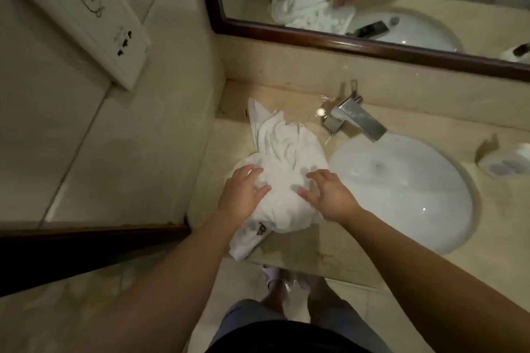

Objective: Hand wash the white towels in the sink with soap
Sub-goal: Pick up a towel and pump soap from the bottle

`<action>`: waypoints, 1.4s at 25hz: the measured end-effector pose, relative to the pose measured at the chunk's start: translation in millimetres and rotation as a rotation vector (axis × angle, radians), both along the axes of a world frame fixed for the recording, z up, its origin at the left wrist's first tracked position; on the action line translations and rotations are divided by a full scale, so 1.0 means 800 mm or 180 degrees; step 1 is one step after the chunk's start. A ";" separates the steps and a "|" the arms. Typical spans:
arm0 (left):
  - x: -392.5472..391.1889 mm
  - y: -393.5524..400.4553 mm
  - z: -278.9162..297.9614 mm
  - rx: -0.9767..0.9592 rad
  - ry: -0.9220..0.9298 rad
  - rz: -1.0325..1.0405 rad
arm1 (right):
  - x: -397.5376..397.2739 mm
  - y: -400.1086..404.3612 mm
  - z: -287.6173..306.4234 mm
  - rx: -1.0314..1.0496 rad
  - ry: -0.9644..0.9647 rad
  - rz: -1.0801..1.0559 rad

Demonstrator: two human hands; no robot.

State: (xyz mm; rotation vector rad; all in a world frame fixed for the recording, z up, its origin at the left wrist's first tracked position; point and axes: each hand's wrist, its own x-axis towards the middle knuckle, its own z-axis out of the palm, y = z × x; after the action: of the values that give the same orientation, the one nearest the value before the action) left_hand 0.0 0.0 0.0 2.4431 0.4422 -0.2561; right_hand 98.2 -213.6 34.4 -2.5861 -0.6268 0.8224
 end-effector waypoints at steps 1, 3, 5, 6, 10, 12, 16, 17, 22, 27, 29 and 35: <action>0.004 0.001 -0.005 -0.0181 -0.0009 0.0162 | 0.002 0.004 -0.007 0.0009 0.0071 -0.0110; 0.012 0.003 -0.009 -0.0421 0.0087 0.0387 | 0.002 0.010 -0.018 -0.0070 0.0222 -0.0322; 0.020 0.006 -0.013 -0.0423 0.0207 0.0408 | -0.001 0.014 -0.030 -0.0209 0.0266 -0.0447; 0.022 0.007 -0.014 -0.0432 0.0278 0.0425 | -0.003 0.016 -0.034 -0.0213 0.0245 -0.0531; 0.023 0.009 -0.024 -0.0617 0.0459 0.0613 | -0.008 0.017 -0.040 0.0026 0.0180 -0.0849; 0.023 0.007 -0.026 -0.0636 0.0447 0.0723 | -0.011 0.019 -0.040 0.0130 0.0076 -0.0836; 0.018 0.009 -0.016 -0.0480 0.0010 0.0756 | -0.018 0.018 -0.030 0.0157 0.0035 -0.0734; 0.015 0.010 -0.011 -0.0448 -0.0120 0.0729 | -0.020 0.017 -0.026 0.0177 0.0074 -0.0760; 0.011 0.006 0.034 -0.0547 -0.0518 0.0641 | -0.030 0.008 0.011 0.0676 0.0190 -0.0865; 0.026 0.005 0.098 -0.0611 -0.0812 0.0645 | -0.022 -0.009 0.060 0.0851 0.0119 -0.0552; 0.037 0.002 0.124 -0.0621 -0.1009 0.0603 | -0.014 -0.017 0.083 0.1207 -0.0145 -0.0786; 0.093 -0.036 0.215 -0.1046 -0.1840 0.0633 | 0.026 -0.046 0.186 0.2203 -0.1177 -0.1288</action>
State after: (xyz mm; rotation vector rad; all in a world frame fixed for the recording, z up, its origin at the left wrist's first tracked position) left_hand 74.8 -28.4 171.7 2.0105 0.3448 0.4232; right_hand 118.9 -250.7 183.3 -2.1001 -0.3664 -0.0235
